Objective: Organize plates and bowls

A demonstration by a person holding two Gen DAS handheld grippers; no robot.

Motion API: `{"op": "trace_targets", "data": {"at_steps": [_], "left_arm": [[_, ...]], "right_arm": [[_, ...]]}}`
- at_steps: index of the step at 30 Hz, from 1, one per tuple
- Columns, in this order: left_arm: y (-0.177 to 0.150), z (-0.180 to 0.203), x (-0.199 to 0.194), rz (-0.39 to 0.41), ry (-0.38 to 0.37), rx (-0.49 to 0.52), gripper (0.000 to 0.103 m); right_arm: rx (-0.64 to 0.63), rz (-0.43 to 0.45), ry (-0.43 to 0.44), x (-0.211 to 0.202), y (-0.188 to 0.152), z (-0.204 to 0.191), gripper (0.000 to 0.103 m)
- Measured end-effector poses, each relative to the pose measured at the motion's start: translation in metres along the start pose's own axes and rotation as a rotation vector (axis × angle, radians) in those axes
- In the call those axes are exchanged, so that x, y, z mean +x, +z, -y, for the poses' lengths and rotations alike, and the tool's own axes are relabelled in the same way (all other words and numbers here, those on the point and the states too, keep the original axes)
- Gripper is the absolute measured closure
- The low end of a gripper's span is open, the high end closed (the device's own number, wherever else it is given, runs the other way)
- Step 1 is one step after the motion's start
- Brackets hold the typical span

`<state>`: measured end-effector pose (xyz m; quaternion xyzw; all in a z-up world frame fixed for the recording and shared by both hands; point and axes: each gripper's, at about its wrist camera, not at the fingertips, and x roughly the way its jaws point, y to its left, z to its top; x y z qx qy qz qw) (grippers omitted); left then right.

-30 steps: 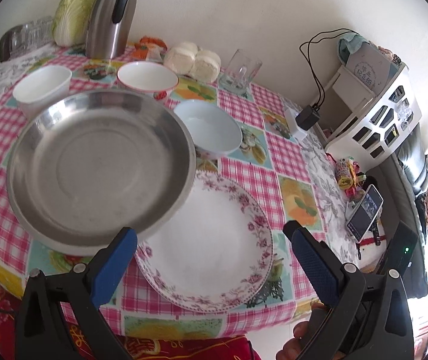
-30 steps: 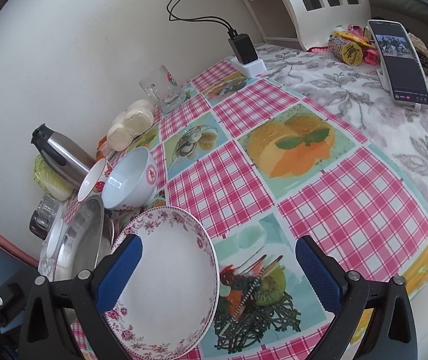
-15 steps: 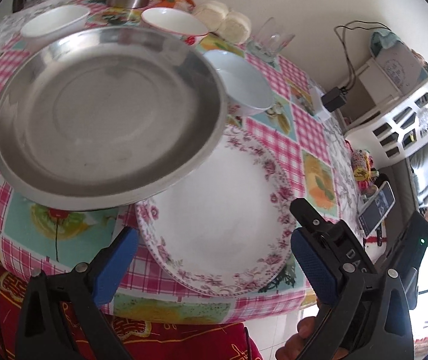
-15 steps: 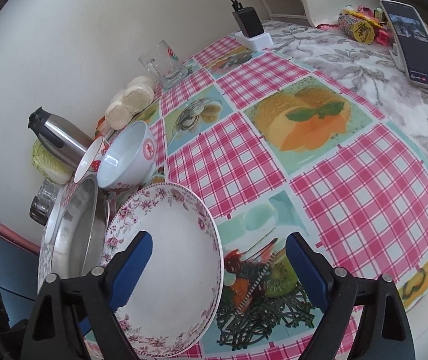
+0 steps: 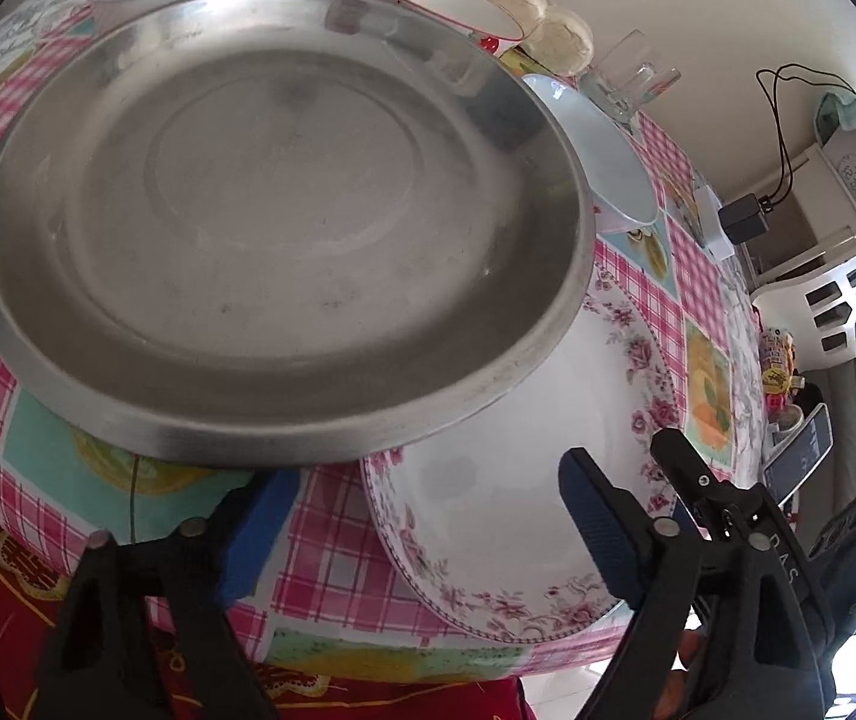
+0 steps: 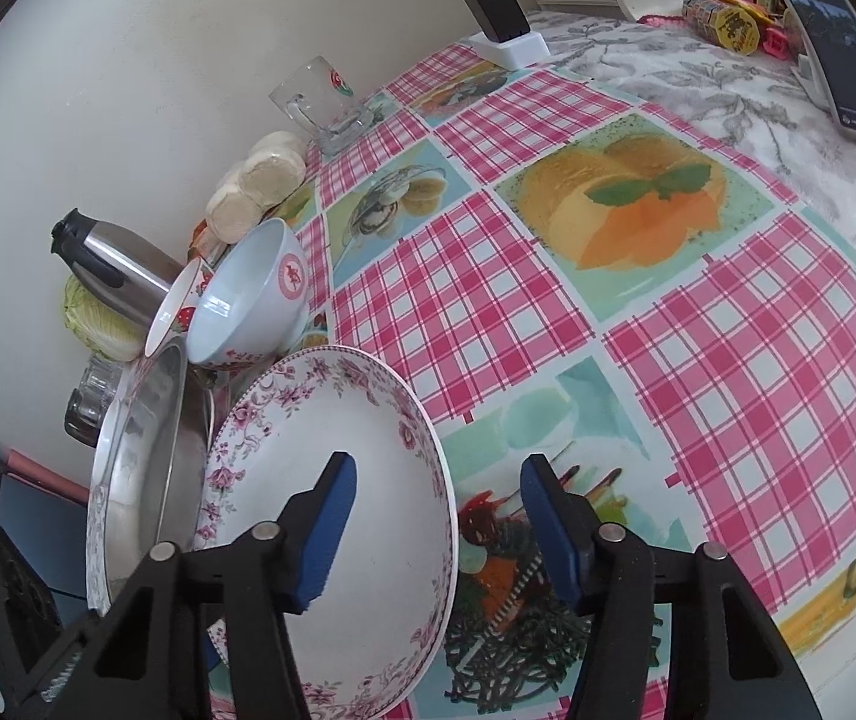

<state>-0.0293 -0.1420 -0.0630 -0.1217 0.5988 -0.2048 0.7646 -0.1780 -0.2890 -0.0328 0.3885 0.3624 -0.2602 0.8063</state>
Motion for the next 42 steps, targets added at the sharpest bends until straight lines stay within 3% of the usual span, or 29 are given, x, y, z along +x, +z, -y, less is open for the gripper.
{"op": "trace_targets", "data": {"at_steps": [7,12,14,16,18,22,33,42], "left_arm": [[0.005,-0.001,0.003,0.053,0.016,0.004,0.038],[0.004,-0.002,0.004,0.097,0.037,0.022,0.044],[0.005,-0.003,0.004,0.113,0.047,0.021,0.050],[0.005,-0.005,0.003,0.126,0.088,0.034,0.069],[0.006,-0.006,0.003,0.131,0.116,0.043,0.074],[0.004,-0.004,0.004,0.121,0.100,0.056,0.080],[-0.010,0.024,0.014,0.067,0.048,0.169,0.082],[-0.019,0.037,0.017,0.032,0.017,0.228,0.082]], "right_arm": [[0.038,0.005,0.038,0.005,0.002,0.005,0.058],[0.063,0.021,0.056,0.009,0.004,0.008,0.070],[0.068,0.022,0.064,0.011,0.004,0.008,0.075],[0.072,0.019,0.067,0.012,0.004,0.009,0.081],[0.076,0.017,0.066,0.013,0.004,0.010,0.085],[0.069,0.017,0.060,0.013,0.004,0.009,0.085],[0.135,0.038,0.035,0.000,0.006,0.032,0.086],[0.103,0.065,-0.022,-0.012,0.009,0.045,0.086]]}}
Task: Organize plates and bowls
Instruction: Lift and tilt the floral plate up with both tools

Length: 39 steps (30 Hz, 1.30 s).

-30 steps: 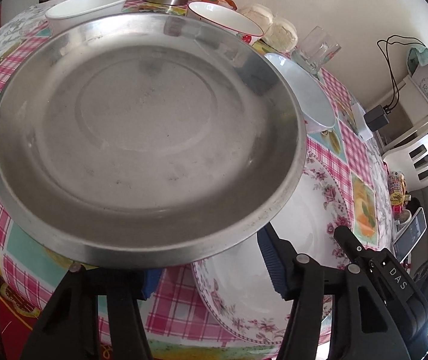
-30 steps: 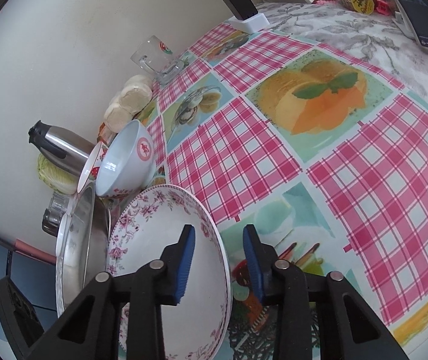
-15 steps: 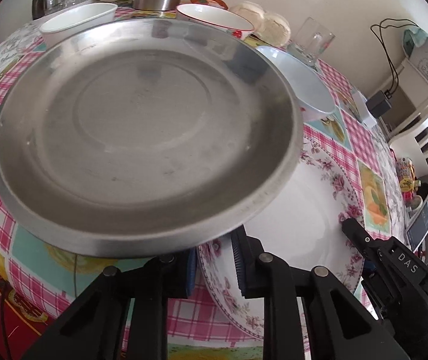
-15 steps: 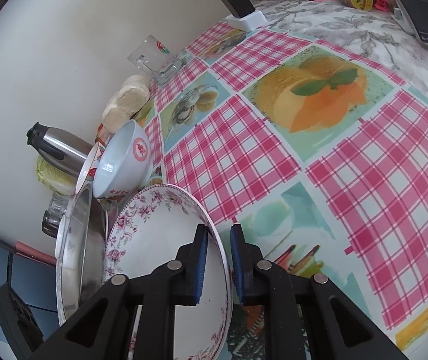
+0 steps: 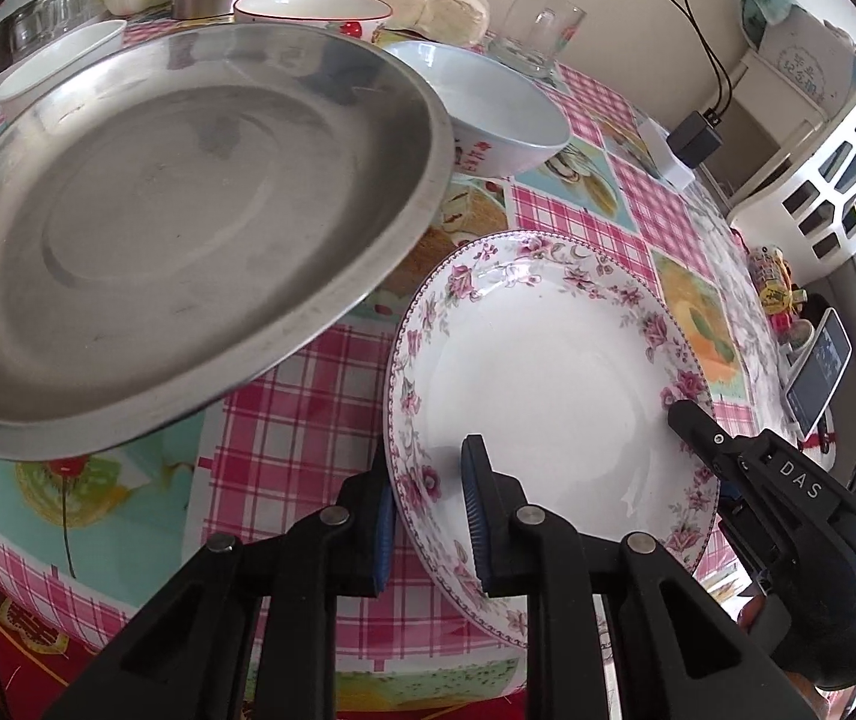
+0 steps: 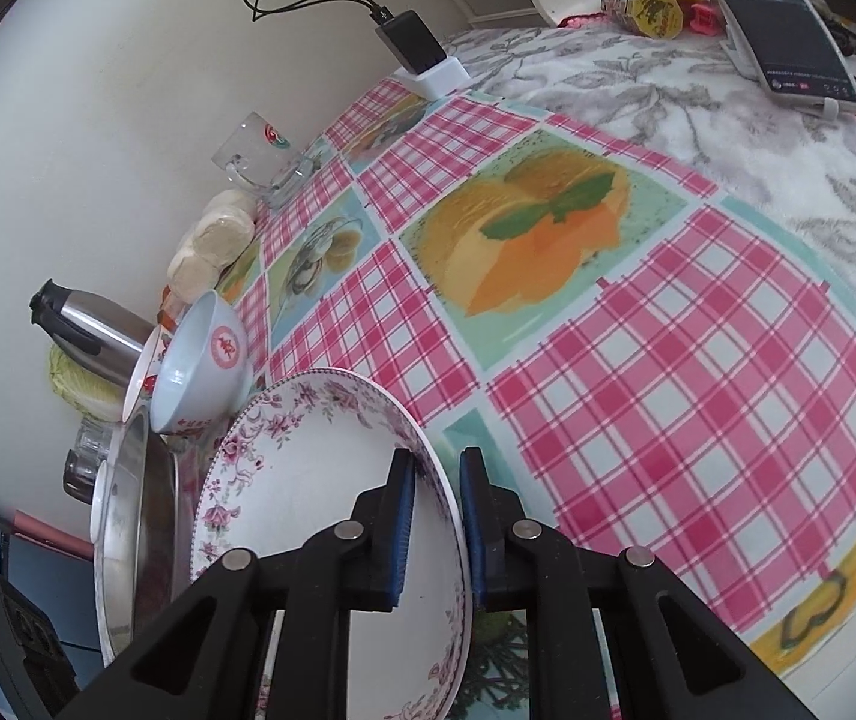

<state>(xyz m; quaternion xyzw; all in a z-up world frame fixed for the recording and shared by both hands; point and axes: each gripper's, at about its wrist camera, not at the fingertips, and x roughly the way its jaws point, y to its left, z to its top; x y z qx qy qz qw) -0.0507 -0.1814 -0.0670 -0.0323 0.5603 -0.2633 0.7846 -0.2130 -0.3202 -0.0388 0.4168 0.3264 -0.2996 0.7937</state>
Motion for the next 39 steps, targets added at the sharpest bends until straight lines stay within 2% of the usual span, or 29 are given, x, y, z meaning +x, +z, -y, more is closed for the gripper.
{"op": "trace_targets", "data": {"at_steps": [13,23,29,39], "left_arm": [[0.015,-0.005,0.010,0.005,-0.043,-0.061,0.082],[0.017,-0.011,0.009,0.005,-0.067,-0.090,0.087],[0.019,-0.012,0.009,-0.003,-0.072,-0.105,0.088],[0.020,-0.011,0.010,-0.034,-0.143,-0.118,0.088]], "right_arm": [[-0.015,0.005,0.006,-0.001,0.000,0.002,0.087],[0.018,0.007,0.026,-0.002,0.000,0.005,0.087],[-0.010,0.019,0.015,-0.005,-0.002,0.001,0.088],[0.032,0.019,0.043,-0.021,0.002,0.010,0.090]]}}
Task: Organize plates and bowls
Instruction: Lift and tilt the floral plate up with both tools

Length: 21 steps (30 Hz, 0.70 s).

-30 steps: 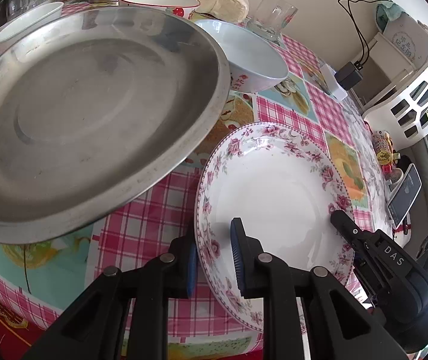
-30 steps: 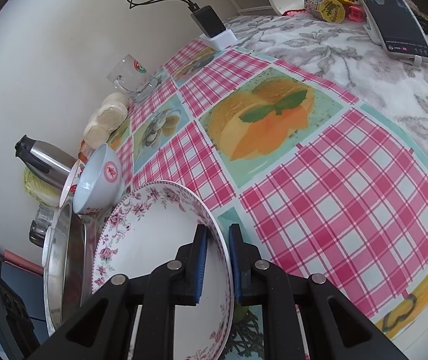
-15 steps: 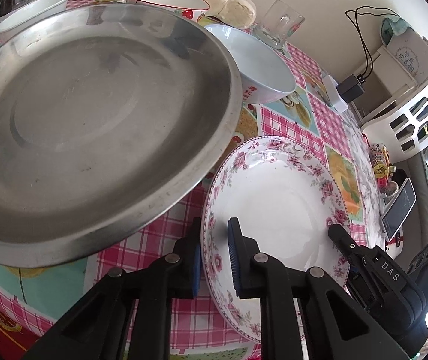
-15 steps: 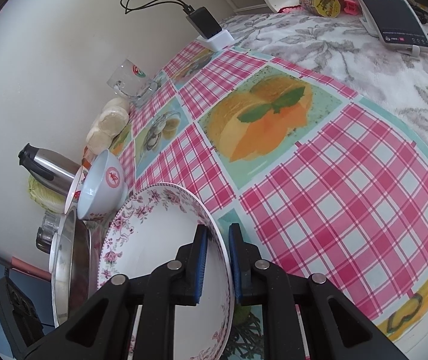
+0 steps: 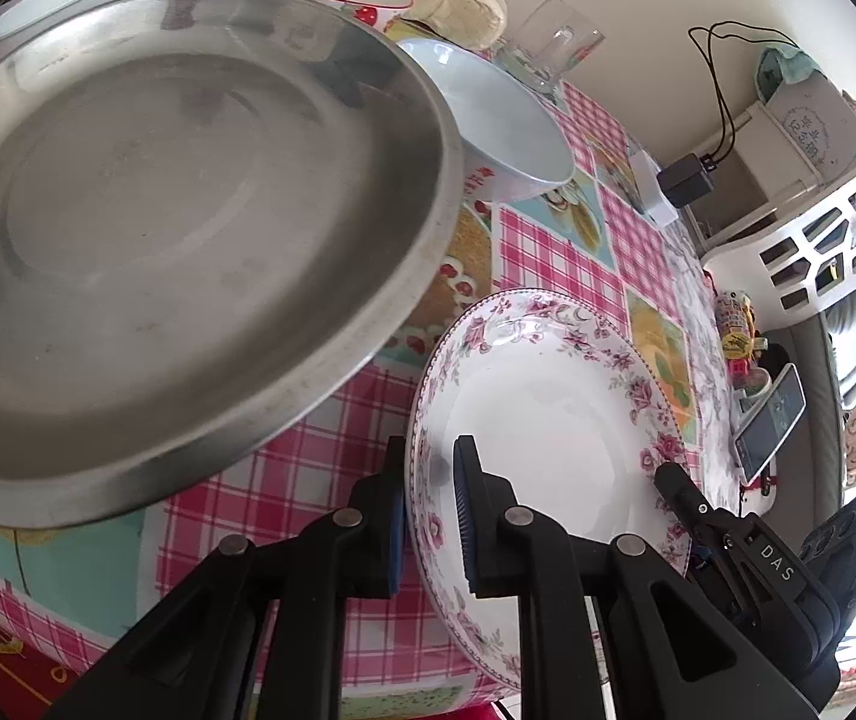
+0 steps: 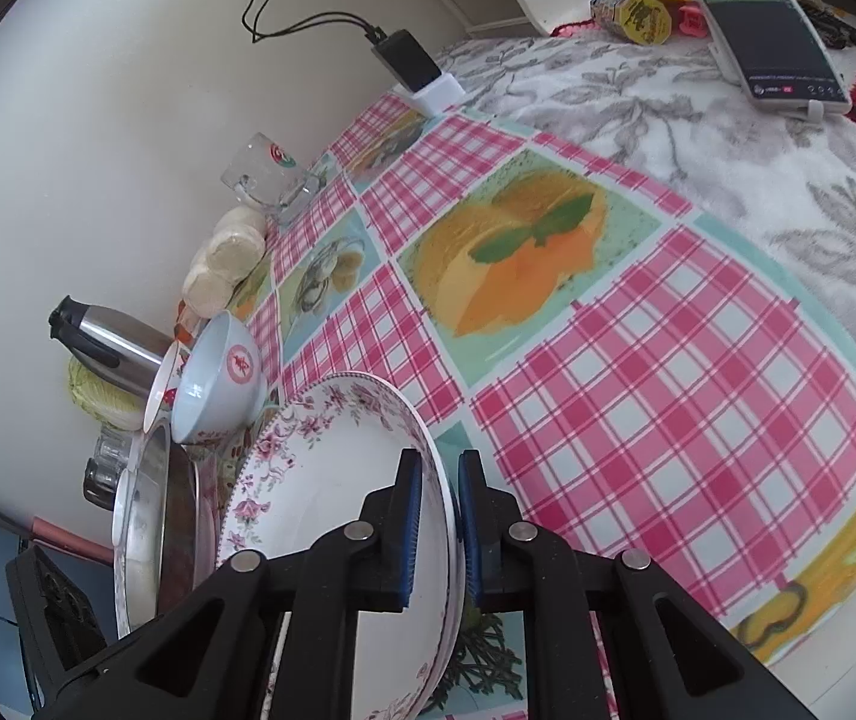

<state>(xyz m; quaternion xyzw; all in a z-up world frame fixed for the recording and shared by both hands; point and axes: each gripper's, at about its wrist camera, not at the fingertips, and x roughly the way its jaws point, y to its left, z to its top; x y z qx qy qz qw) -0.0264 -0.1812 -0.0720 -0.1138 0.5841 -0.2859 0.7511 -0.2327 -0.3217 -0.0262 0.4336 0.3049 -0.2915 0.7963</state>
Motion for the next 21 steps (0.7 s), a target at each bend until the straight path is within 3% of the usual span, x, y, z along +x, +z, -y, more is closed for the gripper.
{"op": "trace_targets", "data": {"at_steps": [21], "left_arm": [[0.002,0.019,-0.010,0.031,-0.025,0.089,0.088]], "right_arm": [[-0.003,0.068,0.032,-0.026,0.006,0.001,0.089]]}}
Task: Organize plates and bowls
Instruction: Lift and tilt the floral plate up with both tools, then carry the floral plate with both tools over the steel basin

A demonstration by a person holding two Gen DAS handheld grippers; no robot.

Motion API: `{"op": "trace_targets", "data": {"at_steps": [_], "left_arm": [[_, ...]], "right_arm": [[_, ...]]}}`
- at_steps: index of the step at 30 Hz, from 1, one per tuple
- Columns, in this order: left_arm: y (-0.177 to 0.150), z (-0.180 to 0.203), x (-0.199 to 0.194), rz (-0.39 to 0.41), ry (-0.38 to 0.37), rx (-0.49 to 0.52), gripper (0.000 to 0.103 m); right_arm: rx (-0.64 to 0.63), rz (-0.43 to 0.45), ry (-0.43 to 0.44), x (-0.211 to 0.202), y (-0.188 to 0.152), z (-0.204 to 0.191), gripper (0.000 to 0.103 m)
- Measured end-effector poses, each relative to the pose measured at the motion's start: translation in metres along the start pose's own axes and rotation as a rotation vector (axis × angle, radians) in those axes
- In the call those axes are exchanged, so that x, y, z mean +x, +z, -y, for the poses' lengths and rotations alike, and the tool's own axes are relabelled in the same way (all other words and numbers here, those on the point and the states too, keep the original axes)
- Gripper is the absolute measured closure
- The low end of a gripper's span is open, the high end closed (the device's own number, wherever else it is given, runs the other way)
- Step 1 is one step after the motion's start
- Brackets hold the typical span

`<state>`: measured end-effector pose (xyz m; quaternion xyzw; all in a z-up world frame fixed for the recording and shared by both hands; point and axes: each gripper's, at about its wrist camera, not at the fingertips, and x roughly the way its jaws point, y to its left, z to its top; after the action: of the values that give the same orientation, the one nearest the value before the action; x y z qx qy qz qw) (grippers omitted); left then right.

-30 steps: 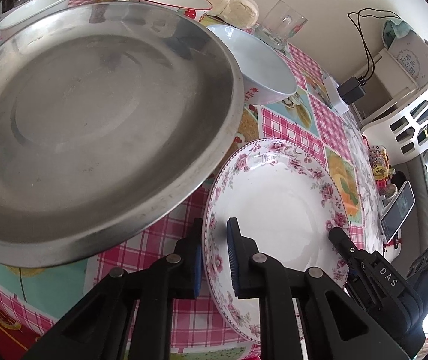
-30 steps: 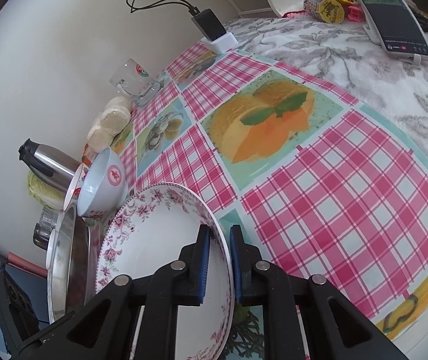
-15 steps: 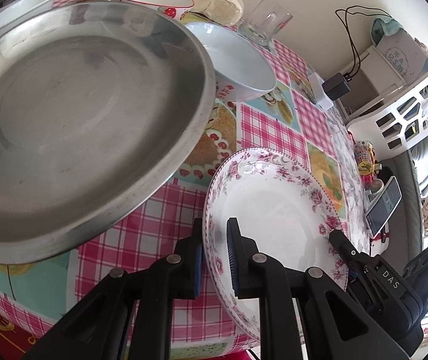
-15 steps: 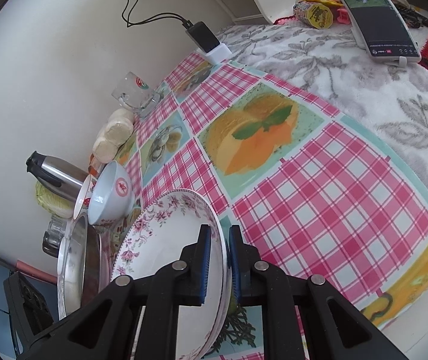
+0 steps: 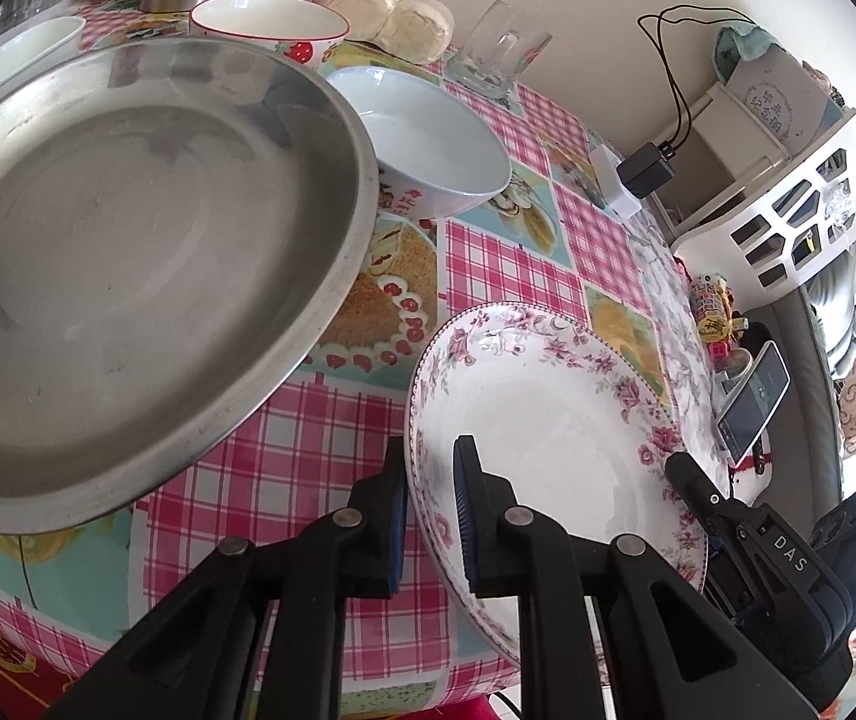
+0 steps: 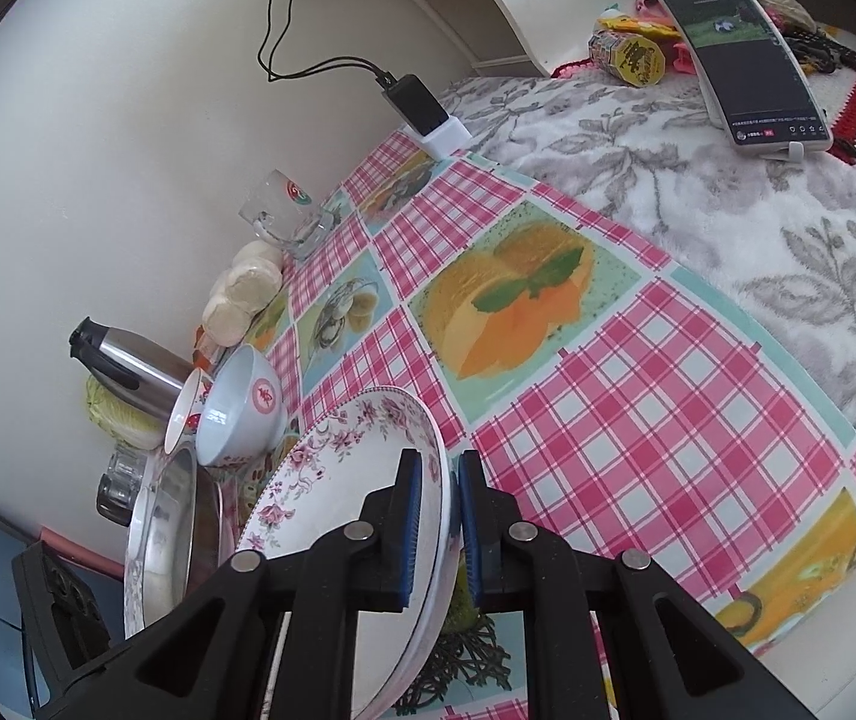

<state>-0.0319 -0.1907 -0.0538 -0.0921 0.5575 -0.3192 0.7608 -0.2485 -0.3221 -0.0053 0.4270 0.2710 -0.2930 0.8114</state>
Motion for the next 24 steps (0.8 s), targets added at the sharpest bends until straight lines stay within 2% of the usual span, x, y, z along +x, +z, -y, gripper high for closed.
{"op": "trace_targets", "data": {"at_steps": [15,24], "left_arm": [[0.012,0.009,-0.028,0.080,-0.020,0.068,0.088],[0.028,-0.009,-0.044,0.103,-0.048,0.038,0.088]], "right_arm": [[-0.021,0.101,0.074,-0.029,0.004,-0.021,0.089],[-0.047,0.120,0.093,-0.033,-0.002,-0.046,0.089]]}}
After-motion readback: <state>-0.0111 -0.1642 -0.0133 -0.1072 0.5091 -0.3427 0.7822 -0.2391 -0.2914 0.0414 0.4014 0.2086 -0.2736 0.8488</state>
